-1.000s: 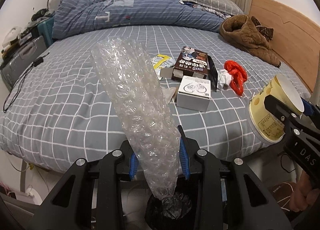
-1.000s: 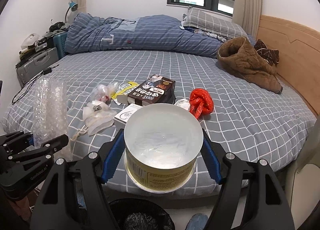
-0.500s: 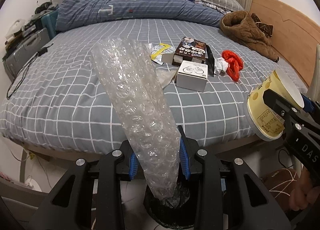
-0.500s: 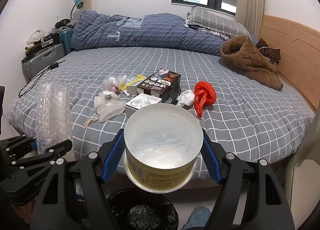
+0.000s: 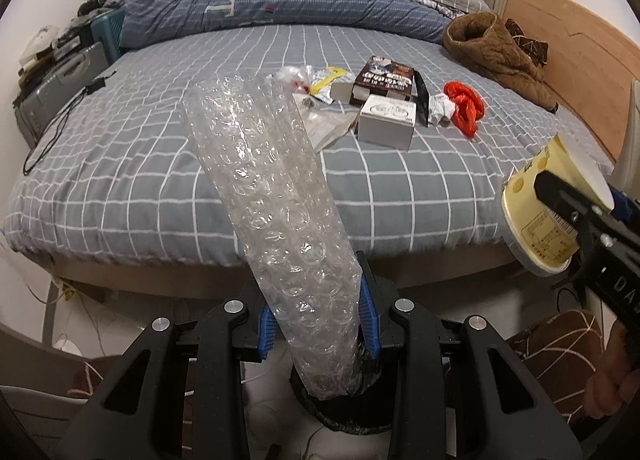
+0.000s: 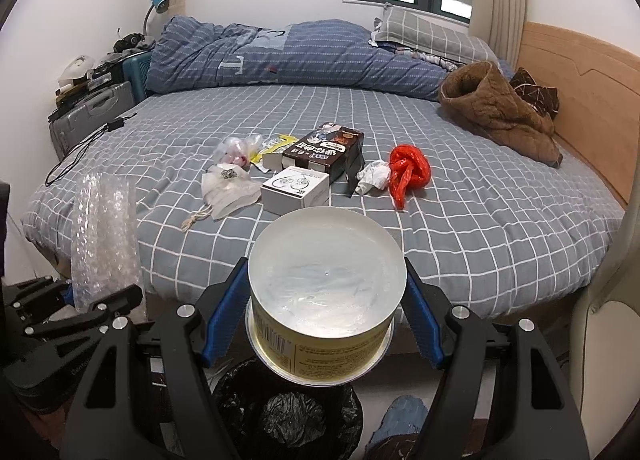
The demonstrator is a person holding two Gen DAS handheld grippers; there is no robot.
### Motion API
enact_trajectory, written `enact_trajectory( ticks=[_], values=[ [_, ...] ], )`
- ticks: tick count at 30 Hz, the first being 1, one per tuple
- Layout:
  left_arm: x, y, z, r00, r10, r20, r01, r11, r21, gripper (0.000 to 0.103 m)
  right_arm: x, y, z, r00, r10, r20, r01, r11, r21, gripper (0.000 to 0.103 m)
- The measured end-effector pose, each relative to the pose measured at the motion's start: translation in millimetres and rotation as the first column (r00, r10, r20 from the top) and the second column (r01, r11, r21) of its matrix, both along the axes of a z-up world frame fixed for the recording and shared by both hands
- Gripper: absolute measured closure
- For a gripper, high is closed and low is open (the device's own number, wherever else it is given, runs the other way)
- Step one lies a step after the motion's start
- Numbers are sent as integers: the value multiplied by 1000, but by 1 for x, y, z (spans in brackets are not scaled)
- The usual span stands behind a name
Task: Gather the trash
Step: 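Carry the bubble wrap and cream cup with both tools toward the black bin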
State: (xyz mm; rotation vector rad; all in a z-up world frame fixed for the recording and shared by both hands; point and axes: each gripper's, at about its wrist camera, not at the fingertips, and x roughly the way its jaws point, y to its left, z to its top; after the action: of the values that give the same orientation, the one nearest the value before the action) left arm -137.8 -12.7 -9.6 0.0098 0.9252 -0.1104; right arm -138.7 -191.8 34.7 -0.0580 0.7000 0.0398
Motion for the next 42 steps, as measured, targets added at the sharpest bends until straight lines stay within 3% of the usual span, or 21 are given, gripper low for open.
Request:
enact_trajectory(
  ticks=[28, 42],
  values=[
    [-43, 12, -19, 997, 10, -83, -10, 1000, 6, 70, -39, 13, -28, 994, 6, -110, -8, 1000, -16, 34],
    [-33, 15, -65, 990, 15, -143, -16, 1000, -3, 70, -28, 16, -83, 977, 14, -213, -12, 1000, 10, 34]
  ],
)
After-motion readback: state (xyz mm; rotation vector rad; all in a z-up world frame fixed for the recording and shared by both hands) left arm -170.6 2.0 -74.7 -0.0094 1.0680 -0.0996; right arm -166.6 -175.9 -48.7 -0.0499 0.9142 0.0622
